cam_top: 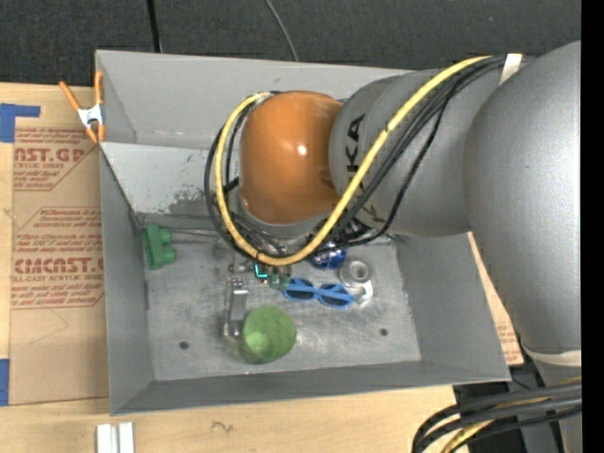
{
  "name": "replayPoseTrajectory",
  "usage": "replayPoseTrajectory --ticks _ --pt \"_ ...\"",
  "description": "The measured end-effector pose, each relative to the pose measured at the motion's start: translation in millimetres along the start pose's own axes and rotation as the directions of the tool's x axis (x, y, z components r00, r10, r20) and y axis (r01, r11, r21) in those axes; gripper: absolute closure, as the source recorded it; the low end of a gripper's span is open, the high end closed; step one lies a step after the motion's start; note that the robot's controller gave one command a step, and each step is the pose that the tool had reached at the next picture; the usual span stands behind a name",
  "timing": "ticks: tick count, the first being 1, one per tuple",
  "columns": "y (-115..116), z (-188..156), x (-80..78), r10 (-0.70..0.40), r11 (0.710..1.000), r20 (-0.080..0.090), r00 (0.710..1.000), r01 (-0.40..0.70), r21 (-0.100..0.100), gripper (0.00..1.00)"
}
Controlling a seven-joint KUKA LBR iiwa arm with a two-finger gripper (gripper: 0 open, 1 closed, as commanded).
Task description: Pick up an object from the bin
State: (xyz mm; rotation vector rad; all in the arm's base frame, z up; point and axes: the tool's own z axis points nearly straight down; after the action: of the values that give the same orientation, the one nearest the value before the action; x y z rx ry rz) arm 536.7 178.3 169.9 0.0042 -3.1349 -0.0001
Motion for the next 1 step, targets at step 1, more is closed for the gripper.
replayPoseTrajectory --ticks 1 --pt "-65.5 39.9 41.4 -0.520 0.854 0.002 0.854 0.520 0.003 0.00"
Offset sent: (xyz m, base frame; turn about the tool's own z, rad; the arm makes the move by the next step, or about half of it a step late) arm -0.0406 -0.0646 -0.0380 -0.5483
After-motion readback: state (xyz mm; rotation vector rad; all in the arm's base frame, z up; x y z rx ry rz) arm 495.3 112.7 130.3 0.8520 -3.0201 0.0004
